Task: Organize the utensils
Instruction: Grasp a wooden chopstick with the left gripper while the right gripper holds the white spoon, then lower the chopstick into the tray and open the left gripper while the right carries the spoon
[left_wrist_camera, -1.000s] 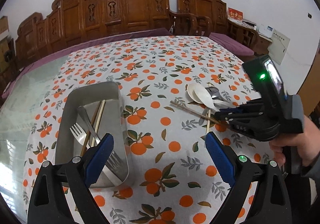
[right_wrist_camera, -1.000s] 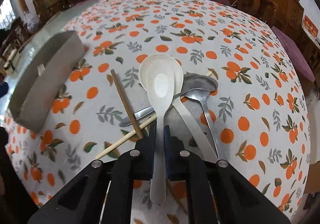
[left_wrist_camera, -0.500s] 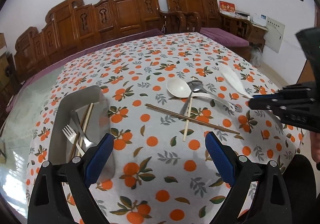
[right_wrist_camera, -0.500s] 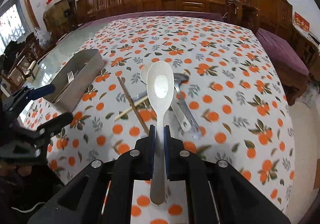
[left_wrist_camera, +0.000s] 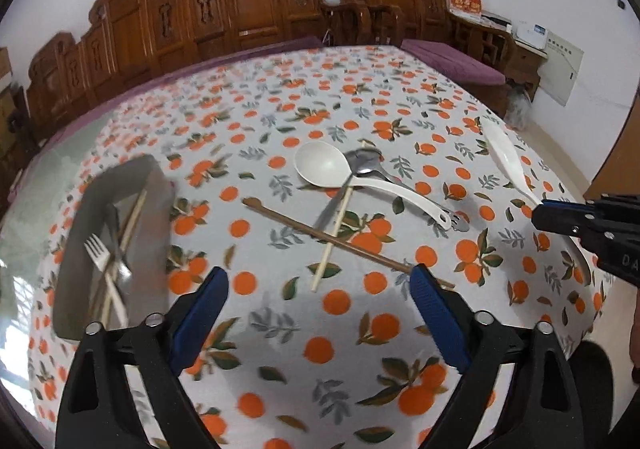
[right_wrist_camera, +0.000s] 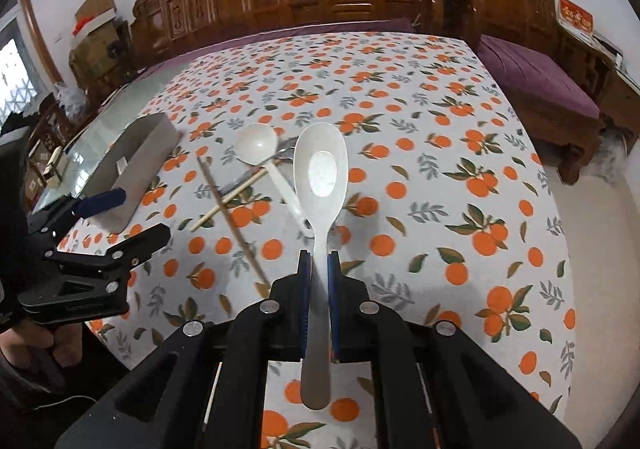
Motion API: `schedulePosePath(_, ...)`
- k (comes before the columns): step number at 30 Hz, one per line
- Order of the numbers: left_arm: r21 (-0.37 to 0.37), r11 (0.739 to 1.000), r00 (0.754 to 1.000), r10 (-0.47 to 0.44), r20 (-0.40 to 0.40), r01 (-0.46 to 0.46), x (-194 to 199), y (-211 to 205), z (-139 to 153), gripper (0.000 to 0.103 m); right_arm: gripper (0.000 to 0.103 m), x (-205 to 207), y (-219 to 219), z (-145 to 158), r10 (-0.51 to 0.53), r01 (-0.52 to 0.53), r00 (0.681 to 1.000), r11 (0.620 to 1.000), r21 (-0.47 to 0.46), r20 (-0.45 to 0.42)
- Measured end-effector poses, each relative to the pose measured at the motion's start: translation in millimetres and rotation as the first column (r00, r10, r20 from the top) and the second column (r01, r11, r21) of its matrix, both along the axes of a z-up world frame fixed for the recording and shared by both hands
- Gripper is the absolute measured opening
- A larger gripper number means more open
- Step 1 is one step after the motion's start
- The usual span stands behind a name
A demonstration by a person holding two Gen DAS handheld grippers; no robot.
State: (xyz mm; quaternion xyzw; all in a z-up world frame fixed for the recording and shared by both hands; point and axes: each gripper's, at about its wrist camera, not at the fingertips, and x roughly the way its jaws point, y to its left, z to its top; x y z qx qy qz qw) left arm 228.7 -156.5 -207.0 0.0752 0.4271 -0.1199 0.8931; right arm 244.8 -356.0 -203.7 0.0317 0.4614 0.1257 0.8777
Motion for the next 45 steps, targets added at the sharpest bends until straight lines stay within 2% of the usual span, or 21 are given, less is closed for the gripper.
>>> schedulePosePath(2,0.001,1.0,1.0,0.008,-0.028,-0.008,6.4,-6.9,-7.4,0.08,0.01,0.7,-6.5,-2.5,-0.013,0.013,1.0,1.0,0.008,-0.006)
schedulePosePath(6,0.006,1.0,0.998,0.011,-0.069,-0.011,17.6,-21.4,-20.8,0.068,0.01,2.0,-13.7,-5.2,-0.024,0.024,1.0,0.999,0.026,-0.011)
schedulePosePath(9,0.014,1.0,0.996,0.017,-0.085,-0.016,26.5,-33.7,-27.4,0.065,0.01,2.6,-18.5,-6.7,-0.033,0.034,0.999,0.999,0.031,-0.015)
schedulePosePath(14,0.047,0.998,0.99,0.048,-0.132,-0.042,40.7,-50.7,-41.4,0.053,0.01,3.1,-22.2,-7.6,-0.044,0.044,0.999,0.998,0.039,-0.019)
schedulePosePath(17,0.077,0.995,0.986,0.077,-0.147,-0.066,44.9,-55.5,-48.9,0.05,0.01,3.2,-23.4,-7.5,-0.042,0.043,0.999,0.998,0.051,-0.015)
schedulePosePath(18,0.079,0.994,0.983,0.085,-0.16,-0.073,47.5,-55.5,-51.7,0.046,0.01,3.2,-23.0,-7.6,-0.039,0.04,0.999,0.998,0.05,-0.013)
schedulePosePath(22,0.055,0.994,0.981,0.1,-0.167,-0.092,48.4,-52.5,-54.3,0.043,0.01,2.9,-20.5,-7.8,-0.031,0.031,0.999,0.998,0.046,-0.012)
schedulePosePath(24,0.052,0.996,0.982,0.086,-0.169,-0.078,44.9,-51.5,-54.1,0.03,0.01,2.3,-20.3,-6.6,-0.032,0.032,0.999,0.998,0.048,-0.01)
schedulePosePath(27,0.042,0.997,0.979,0.078,-0.186,-0.072,39.3,-47.1,-53.2,0.016,0.01,2.0,-20.2,-5.1,-0.036,0.036,0.999,0.998,0.049,-0.007)
schedulePosePath(29,0.039,0.996,0.977,0.082,-0.198,-0.076,35.2,-42.7,-52.5,0.012,0.01,1.5,-18.8,-4.5,-0.033,0.033,0.999,0.998,0.045,-0.005)
schedulePosePath(37,0.036,0.996,0.972,0.093,-0.214,-0.088,24.5,-21.1,-51.6,0.007,0.01,-2.1,-7.3,-2.7,-0.009,0.009,1.0,1.0,0.023,0.002)
schedulePosePath(45,-0.045,0.996,0.972,0.068,-0.224,-0.08,14.3,4.7,-37.7,0.004,0.01,-4.8,6.8,-3.0,0.027,-0.027,1.0,1.0,0.005,0.006)
